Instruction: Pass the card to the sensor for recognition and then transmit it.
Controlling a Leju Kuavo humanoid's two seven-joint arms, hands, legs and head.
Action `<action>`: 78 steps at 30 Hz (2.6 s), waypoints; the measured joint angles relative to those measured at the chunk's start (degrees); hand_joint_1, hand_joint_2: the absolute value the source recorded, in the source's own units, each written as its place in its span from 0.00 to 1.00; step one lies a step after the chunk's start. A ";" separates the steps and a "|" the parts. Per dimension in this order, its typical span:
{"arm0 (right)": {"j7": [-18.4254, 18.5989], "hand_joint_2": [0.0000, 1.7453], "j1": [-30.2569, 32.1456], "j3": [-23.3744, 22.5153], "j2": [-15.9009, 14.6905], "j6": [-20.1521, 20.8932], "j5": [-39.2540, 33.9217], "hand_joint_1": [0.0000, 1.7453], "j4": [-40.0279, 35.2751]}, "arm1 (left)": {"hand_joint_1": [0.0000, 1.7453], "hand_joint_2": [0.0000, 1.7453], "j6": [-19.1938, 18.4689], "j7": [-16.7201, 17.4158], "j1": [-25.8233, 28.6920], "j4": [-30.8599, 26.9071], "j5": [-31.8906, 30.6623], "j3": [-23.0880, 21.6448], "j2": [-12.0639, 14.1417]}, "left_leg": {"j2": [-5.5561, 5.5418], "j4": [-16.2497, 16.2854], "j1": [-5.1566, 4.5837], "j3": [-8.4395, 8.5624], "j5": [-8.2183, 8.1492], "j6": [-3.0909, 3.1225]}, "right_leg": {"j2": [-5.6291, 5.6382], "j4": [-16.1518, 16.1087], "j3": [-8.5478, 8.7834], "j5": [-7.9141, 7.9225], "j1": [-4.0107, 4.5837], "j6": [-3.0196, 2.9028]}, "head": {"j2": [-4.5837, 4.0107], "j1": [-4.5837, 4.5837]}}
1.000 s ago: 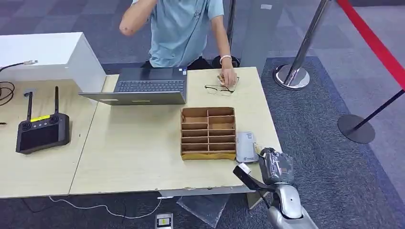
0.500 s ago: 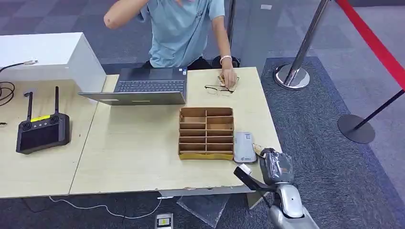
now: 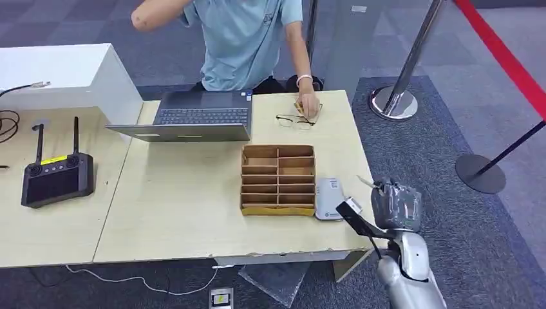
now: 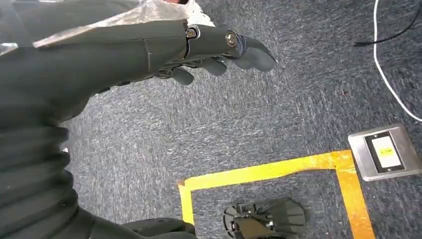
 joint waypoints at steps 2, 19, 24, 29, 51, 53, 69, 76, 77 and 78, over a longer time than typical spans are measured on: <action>-1.20 1.00 -0.59 -1.81 0.46 0.00 -0.61 1.00 -1.28 | 0.00 1.00 -0.04 -0.02 0.01 -0.02 0.04 -0.02 0.00 | 0.00 0.00 0.00 0.01 0.00 0.00 | 0.00 0.00 0.01 0.00 0.00 0.00 | 0.00 0.00; 8.86 1.00 1.39 8.14 1.62 0.42 3.41 1.00 -6.73 | 0.00 1.00 -0.42 0.72 -0.02 -0.04 -1.05 0.00 -0.11 | -0.02 -0.02 0.03 -0.02 0.00 0.00 | 0.00 0.01 0.01 0.00 0.04 0.00 | 0.00 0.00; 9.56 1.00 1.59 13.75 1.68 0.44 1.84 1.00 -5.18 | 0.00 1.00 -0.46 0.70 0.00 -0.04 -1.84 0.04 -0.18 | -0.02 -0.02 0.03 -0.01 0.00 0.00 | 0.00 0.01 0.01 0.00 0.04 0.00 | 0.00 0.00; 7.54 1.00 1.72 16.94 1.66 0.44 1.53 1.00 -3.06 | 0.00 1.00 -0.48 0.70 -0.01 -0.04 -1.99 0.07 -0.28 | -0.02 -0.02 0.03 -0.02 0.00 0.00 | 0.00 0.01 0.01 0.00 0.03 0.00 | 0.00 0.00; 6.82 1.00 1.29 20.59 2.07 0.42 0.94 1.00 2.30 | 0.00 1.00 -0.46 0.70 -0.01 -0.04 -1.97 0.07 -0.37 | -0.01 -0.01 0.03 -0.01 0.00 0.00 | 0.00 0.01 0.01 0.00 0.03 0.00 | 0.00 0.02; 6.82 1.00 1.09 20.59 2.14 0.42 0.37 1.00 2.63 | 0.00 1.00 -0.46 0.68 0.00 -0.04 -1.97 0.07 -0.39 | -0.01 -0.01 0.03 -0.01 0.00 0.00 | 0.00 0.01 0.01 0.00 0.03 0.00 | 0.00 0.02; 4.79 1.00 -0.72 15.57 1.99 0.39 -2.55 1.00 3.17 | 0.00 1.00 -0.57 0.28 0.01 -0.04 -1.97 0.07 -0.39 | -0.01 0.00 0.02 0.00 0.00 0.00 | 0.00 0.00 0.01 0.00 0.02 0.00 | 0.00 0.00; -0.15 1.00 -2.84 9.62 3.28 0.39 -4.79 1.00 3.39 | 0.00 1.00 -0.59 -0.04 0.01 -0.04 -1.99 0.07 -0.39 | -0.01 0.00 0.03 0.01 0.00 0.00 | 0.00 0.01 0.02 0.00 0.02 0.00 | 0.00 0.00; -0.19 1.00 -3.03 9.10 3.34 0.42 -4.79 1.00 3.52 | 0.00 1.00 -0.59 -0.09 0.01 -0.04 -1.99 0.07 -0.39 | -0.01 0.00 0.02 0.01 0.00 0.00 | 0.00 0.01 0.02 0.00 0.02 0.00 | -0.02 0.00; -0.19 1.00 -3.13 8.72 3.41 0.42 -4.74 1.00 3.61 | 0.00 1.00 -0.59 -0.20 0.01 -0.04 -1.99 0.07 -0.39 | 0.00 0.00 0.02 0.01 0.00 0.00 | 0.00 0.01 0.02 0.00 0.02 0.00 | 0.00 0.00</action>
